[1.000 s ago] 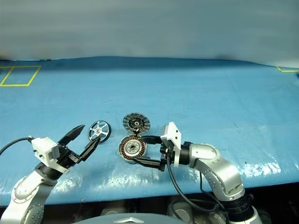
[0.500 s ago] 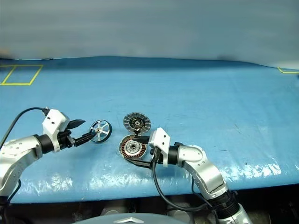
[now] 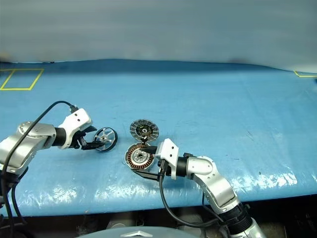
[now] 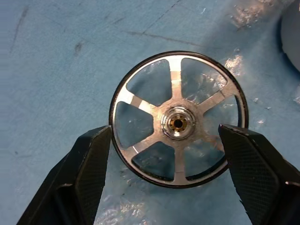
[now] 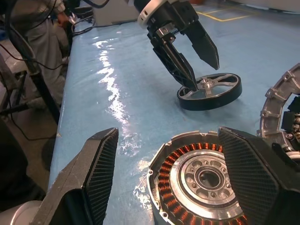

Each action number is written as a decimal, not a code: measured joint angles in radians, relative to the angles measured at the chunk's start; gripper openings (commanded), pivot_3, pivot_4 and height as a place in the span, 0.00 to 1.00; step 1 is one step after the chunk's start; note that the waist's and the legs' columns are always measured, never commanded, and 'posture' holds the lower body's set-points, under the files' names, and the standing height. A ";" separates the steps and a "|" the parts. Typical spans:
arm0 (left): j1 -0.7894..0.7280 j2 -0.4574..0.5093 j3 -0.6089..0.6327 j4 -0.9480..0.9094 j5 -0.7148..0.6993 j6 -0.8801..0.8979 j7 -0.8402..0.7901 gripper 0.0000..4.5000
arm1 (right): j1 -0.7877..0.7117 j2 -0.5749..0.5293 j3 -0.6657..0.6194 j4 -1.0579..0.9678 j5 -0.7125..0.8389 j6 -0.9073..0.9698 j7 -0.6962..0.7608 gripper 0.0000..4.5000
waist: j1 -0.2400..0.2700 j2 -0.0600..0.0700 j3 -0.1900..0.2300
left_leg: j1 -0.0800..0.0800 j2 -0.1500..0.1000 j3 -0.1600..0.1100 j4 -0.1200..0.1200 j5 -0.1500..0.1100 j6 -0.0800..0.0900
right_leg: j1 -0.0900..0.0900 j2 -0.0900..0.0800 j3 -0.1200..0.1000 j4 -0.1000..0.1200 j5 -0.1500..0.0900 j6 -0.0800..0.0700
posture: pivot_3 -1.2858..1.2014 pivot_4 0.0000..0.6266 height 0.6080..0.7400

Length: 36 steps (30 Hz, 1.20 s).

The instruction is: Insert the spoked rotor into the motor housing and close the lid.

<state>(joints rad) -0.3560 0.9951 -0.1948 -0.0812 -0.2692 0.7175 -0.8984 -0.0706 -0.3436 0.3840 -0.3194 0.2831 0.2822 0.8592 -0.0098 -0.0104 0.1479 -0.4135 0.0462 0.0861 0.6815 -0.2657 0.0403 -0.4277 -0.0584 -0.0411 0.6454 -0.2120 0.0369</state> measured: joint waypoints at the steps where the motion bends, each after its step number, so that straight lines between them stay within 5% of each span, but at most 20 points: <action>1: -0.006 -0.003 -0.010 0.001 0.008 0.004 -0.006 0.87 | 0.009 0.002 0.000 0.000 0.000 0.000 -0.007 0.80 | 0.000 0.000 0.000 | 0.000 0.000 0.000 0.000 0.000 0.000 | 0.000 0.000 0.000 0.000 0.000 0.000 | 0.52 0.24 1.00; 18: -0.054 -0.076 -0.087 0.038 0.121 0.050 -0.026 0.87 | 0.030 0.002 0.005 -0.004 -0.007 -0.012 -0.039 0.80 | 0.001 -0.001 0.000 | 0.000 0.000 -0.001 0.002 0.000 0.001 | 0.000 0.000 0.000 0.001 0.000 0.000 | 0.52 0.24 1.00; 36: -0.063 -0.055 -0.074 0.037 0.187 -0.213 -0.113 0.87 | 0.042 -0.009 0.013 -0.004 -0.042 -0.022 -0.047 0.80 | 0.002 -0.002 0.000 | 0.000 0.000 -0.001 0.002 0.000 0.001 | 0.000 0.000 0.001 0.002 0.002 -0.002 | 0.52 0.24 1.00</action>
<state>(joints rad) -0.4191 0.9398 -0.2689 -0.0443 -0.0822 0.5050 -1.0117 -0.0286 -0.3526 0.3974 -0.3233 0.2414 0.2606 0.8122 -0.0078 -0.0123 0.1482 -0.4137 0.0460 0.0853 0.6840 -0.2660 0.0415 -0.4275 -0.0583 -0.0406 0.6475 -0.2104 0.0350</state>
